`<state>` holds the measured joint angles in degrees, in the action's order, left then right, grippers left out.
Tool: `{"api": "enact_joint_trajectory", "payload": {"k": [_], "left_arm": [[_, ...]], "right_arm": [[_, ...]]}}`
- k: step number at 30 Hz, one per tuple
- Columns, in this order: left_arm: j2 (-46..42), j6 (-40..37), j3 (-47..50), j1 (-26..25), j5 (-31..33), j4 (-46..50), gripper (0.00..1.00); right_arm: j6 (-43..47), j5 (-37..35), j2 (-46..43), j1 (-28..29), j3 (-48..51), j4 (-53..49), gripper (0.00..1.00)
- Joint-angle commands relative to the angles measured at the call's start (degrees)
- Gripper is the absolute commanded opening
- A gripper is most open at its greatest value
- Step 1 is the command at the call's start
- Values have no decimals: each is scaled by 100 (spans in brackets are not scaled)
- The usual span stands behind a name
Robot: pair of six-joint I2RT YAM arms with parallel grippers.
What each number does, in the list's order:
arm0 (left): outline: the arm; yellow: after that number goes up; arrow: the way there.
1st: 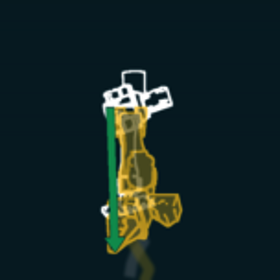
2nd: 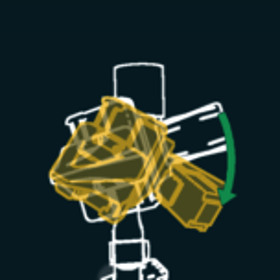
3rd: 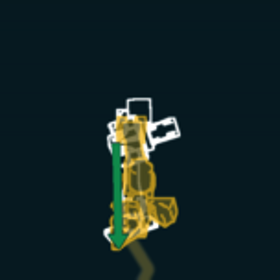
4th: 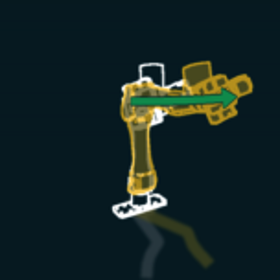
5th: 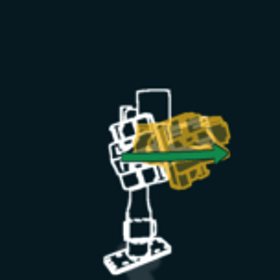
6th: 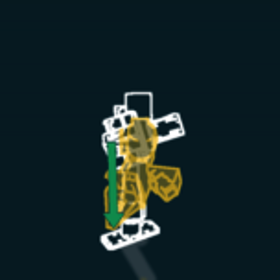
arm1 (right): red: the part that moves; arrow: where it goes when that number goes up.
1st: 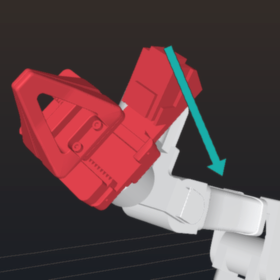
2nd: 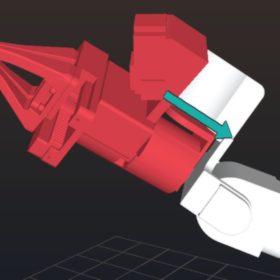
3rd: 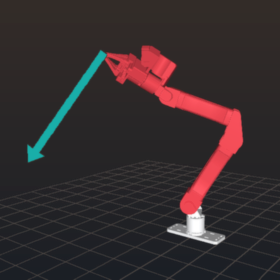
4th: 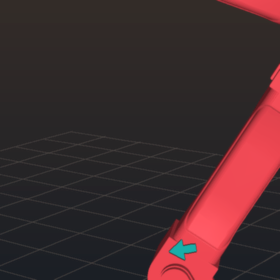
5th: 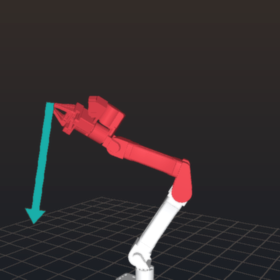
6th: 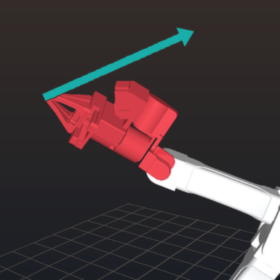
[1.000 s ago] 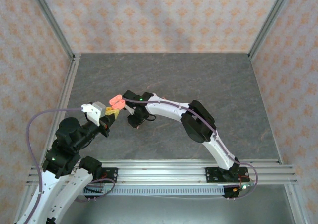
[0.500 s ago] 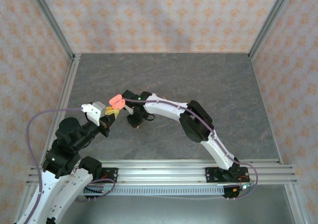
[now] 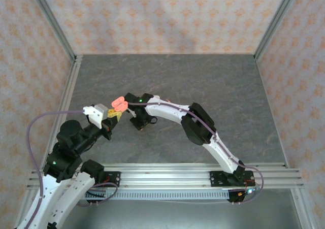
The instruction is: Insert wireless bluetooth earbuds into charging case
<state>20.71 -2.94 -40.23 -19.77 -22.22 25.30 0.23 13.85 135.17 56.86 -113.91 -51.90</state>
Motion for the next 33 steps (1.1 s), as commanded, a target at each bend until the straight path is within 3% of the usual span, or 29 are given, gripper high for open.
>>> {"api": "enact_joint_trajectory", "payload": {"k": [1,12,22,33], "left_arm": [[-95,30,-3,-9,11,-138,0],[-51,136,54,-9,-260,-324,0],[107,216,166,-9,-1099,-806,0],[701,800,489,-18,-1626,-2032,0]], "right_arm": [[-119,-84,-18,43,-50,-266,24],[-504,-452,-1497,-79,1342,1401,13],[-1251,-252,-3344,-636,3047,3504,8],[-732,-276,-5292,-703,4614,5744,6]]}}
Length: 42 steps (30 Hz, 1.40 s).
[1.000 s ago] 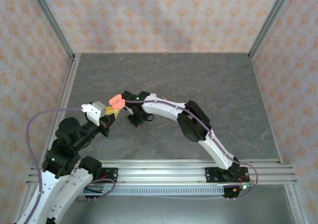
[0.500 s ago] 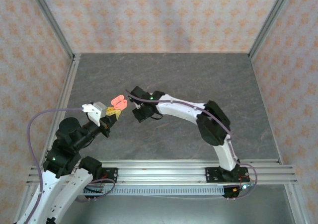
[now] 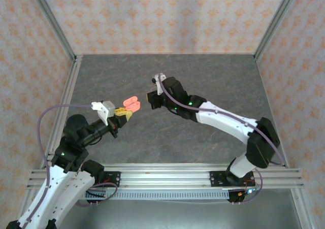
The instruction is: Insert wireless bluetooth earbuds into charging case
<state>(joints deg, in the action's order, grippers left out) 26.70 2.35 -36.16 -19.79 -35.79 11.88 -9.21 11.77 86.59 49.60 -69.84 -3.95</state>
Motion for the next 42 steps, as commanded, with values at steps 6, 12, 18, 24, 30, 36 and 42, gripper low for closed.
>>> {"api": "enact_joint_trajectory", "payload": {"k": [6,12,18,24,30,36,42], "left_arm": [[375,336,93,-24,-227,-941,0],[764,518,33,-60,-296,-1267,0],[1090,582,-134,-138,-341,-1446,0],[1260,690,-255,-179,-338,-1645,0],[1277,807,-278,-189,-449,-1849,0],[1224,877,-242,-212,-508,-1947,0],[1174,891,-224,-223,-473,-1933,0]], "right_arm": [[516,-1,-1149,23,520,1520,5],[625,516,-1342,79,490,1851,2],[904,665,-1338,350,438,2009,0],[1273,634,-1168,606,385,1979,0],[1515,631,-984,628,375,1946,0],[1763,693,-873,638,373,1975,0],[1952,771,-850,647,410,1974,0]]}}
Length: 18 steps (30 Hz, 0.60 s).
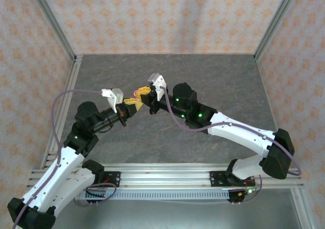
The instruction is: Insert wireless bluetooth earbuds into charging case
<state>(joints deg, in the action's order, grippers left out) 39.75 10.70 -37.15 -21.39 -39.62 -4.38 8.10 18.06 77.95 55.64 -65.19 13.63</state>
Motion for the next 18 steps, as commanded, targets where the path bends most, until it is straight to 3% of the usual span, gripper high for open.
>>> {"api": "enact_joint_trajectory", "payload": {"k": [1,18], "left_arm": [[-134,56,-126,-67,-90,-304,0],[-195,-153,-212,-67,107,-27,0]], "right_arm": [[244,174,18,42,-44,206,0],[24,944,35,60,-221,-553,0]]}}
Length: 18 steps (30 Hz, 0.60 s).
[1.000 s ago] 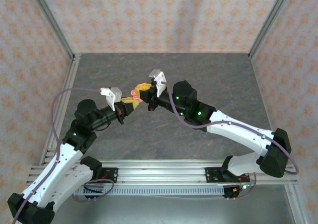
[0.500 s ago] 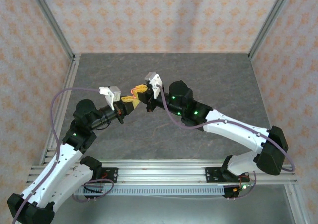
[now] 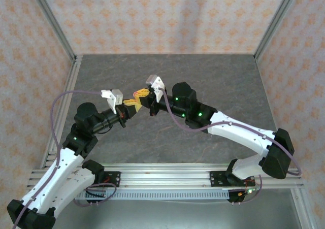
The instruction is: Insert wireless bluetooth earbuds into charging case
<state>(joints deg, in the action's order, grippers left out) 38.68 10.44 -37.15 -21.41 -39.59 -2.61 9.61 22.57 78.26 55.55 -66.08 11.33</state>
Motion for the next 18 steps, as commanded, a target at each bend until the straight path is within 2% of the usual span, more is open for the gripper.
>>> {"api": "enact_joint_trajectory", "payload": {"k": [1,18], "left_arm": [[-82,-123,-210,-58,101,-201,0],[-121,-121,-166,-60,187,-160,0]], "right_arm": [[-157,526,-7,68,-129,-337,0],[-713,696,-12,67,-113,-414,12]]}}
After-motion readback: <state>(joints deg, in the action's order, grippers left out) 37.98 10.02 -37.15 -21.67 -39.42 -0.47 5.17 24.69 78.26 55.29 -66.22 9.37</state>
